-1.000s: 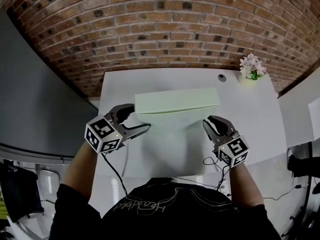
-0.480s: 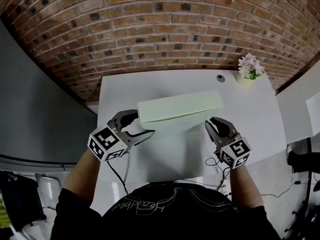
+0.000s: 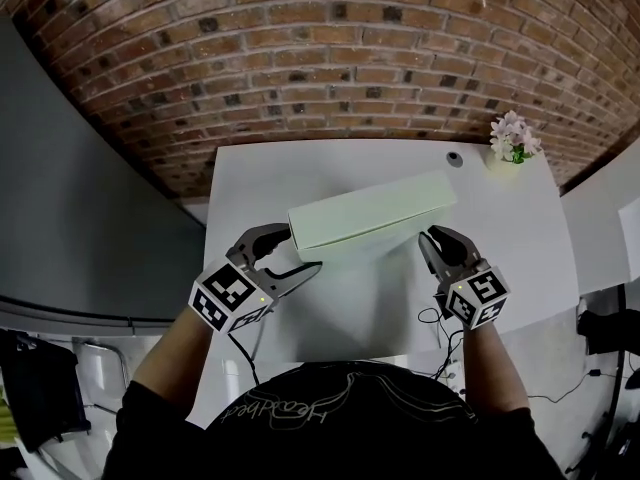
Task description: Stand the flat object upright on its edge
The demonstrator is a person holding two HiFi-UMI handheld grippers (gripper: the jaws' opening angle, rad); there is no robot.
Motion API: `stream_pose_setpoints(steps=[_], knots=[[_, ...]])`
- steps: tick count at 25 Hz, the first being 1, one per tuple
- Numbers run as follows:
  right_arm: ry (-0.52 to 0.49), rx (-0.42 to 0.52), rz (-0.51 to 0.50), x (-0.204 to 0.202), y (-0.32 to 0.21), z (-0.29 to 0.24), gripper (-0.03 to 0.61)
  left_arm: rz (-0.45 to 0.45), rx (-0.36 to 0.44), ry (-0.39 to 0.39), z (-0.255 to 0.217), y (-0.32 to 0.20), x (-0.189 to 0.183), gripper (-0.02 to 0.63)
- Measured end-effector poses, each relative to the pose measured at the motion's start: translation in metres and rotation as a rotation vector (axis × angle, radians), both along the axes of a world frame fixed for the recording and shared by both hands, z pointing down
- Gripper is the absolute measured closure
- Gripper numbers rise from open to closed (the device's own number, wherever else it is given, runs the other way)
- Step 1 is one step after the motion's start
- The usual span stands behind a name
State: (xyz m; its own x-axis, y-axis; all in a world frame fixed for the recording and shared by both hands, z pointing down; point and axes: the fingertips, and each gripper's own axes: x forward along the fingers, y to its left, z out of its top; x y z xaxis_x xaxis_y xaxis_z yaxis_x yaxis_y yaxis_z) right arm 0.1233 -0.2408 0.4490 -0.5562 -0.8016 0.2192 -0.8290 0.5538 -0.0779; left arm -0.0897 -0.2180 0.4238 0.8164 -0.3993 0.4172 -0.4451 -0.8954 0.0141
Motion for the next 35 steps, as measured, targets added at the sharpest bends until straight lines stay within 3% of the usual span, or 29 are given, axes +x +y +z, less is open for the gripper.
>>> stream_pose_setpoints(steps=[10, 27, 35], knots=[[-0.045, -0.038, 0.029, 0.009, -0.003, 0.002, 0.494, -0.170, 0.024, -0.005, 0.000, 0.026, 0.003, 0.331], [-0.075, -0.051, -0.181, -0.002, 0.087, -0.003, 0.494, -0.602, 0.022, -0.004, 0.002, 0.079, -0.008, 0.336], [-0.076, -0.046, -0.274, -0.025, 0.120, -0.007, 0.494, -0.753, 0.010, -0.019, 0.001, 0.105, -0.006, 0.336]])
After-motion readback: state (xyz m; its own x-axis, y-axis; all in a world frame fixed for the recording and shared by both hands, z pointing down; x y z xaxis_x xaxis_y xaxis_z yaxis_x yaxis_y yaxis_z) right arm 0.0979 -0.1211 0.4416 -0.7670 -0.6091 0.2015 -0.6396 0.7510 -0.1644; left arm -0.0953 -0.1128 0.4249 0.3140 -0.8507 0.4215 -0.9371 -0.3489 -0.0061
